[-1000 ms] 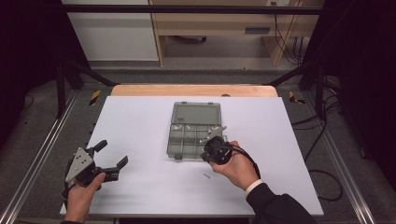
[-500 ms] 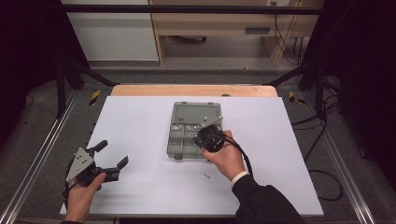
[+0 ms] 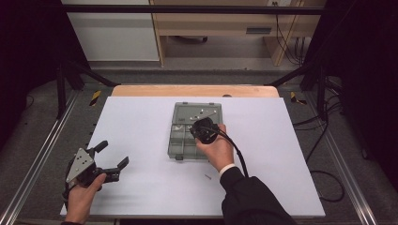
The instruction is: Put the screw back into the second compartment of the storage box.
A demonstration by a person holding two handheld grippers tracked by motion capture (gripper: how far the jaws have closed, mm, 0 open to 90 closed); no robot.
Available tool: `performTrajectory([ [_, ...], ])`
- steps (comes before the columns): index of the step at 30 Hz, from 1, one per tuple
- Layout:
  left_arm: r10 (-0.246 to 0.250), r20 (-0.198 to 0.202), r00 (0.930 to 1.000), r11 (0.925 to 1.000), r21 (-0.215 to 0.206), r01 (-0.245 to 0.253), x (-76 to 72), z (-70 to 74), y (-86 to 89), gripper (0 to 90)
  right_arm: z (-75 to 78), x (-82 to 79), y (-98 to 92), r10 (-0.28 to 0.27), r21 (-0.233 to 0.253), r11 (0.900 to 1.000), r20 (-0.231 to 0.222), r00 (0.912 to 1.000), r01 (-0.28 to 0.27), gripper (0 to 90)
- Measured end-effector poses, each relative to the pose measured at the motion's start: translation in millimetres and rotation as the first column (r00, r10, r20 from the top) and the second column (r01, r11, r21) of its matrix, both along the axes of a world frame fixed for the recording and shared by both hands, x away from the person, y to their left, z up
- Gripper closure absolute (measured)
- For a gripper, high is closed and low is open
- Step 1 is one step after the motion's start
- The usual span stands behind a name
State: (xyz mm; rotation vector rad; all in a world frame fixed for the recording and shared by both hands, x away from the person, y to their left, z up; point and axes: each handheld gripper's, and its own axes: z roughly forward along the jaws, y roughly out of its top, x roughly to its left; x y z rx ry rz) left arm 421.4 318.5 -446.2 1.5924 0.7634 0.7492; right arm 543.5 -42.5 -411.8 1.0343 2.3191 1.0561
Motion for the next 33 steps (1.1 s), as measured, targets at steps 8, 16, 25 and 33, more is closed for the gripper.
performTrajectory([
  [8,-0.001,-0.001,1.0,1.0,-0.002,0.001,0.6,-0.2,0.2,1.2,-10.3,15.0,7.9,-0.019,0.01,1.0,-0.01,0.9998,0.019,87.8],
  [16,-0.002,0.001,1.0,1.0,-0.003,0.002,0.6,0.1,0.9,1.1,-18.1,19.8,11.3,-0.016,0.002,1.0,-0.024,0.9996,0.016,87.0],
  [25,-0.002,0.002,1.0,1.0,-0.001,0.002,0.5,0.1,0.2,1.2,-10.5,12.5,9.0,0.002,-0.005,1.0,-0.002,1.0,-0.002,59.2],
  [33,-0.001,0.001,1.0,1.0,-0.001,0.001,0.3,0.0,0.5,1.1,-0.8,3.4,7.3,0.022,-0.019,1.0,-0.015,0.9997,-0.022,32.4],
])
